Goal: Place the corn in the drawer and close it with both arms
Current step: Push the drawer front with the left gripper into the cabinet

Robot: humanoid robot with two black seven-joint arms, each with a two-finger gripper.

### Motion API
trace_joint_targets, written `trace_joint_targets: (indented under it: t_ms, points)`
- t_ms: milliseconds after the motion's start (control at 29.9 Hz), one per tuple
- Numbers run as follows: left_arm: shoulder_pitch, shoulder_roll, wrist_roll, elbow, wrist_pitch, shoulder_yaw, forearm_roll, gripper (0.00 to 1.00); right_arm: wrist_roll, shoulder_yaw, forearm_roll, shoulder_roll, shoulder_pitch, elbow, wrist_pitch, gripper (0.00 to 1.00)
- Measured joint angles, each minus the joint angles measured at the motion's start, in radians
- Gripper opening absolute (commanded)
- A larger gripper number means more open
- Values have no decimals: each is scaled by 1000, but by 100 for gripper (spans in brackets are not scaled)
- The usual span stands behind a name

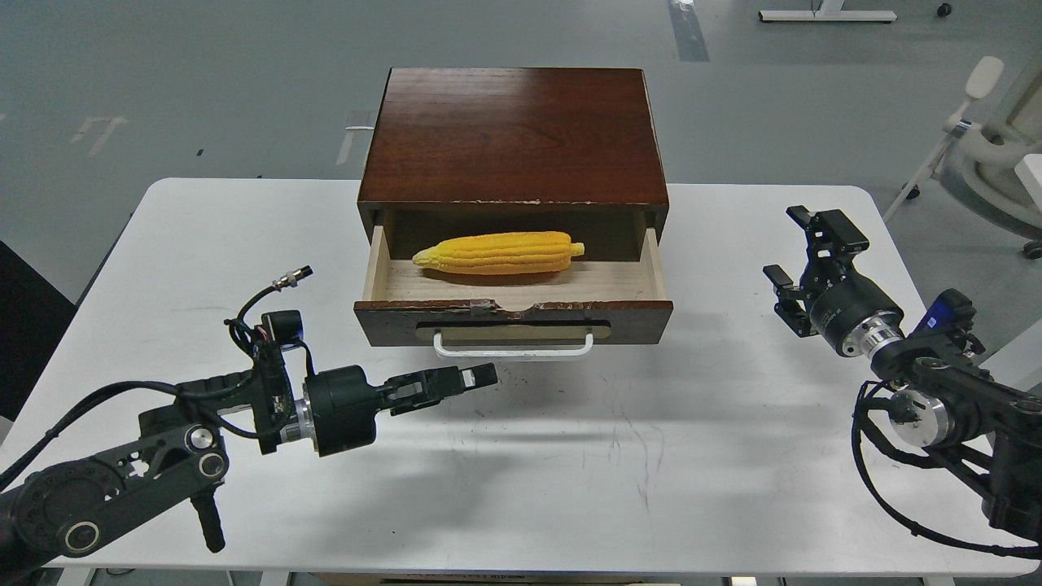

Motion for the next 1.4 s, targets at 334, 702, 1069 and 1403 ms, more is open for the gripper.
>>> trace_joint_targets:
  t_ms: [334,702,1069,1403]
  points:
    - [-34,-45,0,64,0,-16,-7,0,0,1,0,0,-5,0,0,97]
    - [-105,-92,0,162,-3,-14,-19,0,0,1,0,-4,-14,1,0,97]
    - [-179,-165,0,285,-3,-12,-50,0,0,1,1,-4,-25,2,-1,97]
    - [-210,-209,-1,364,3,-12,-50,0,0,2,1,-5,-31,3,-2,97]
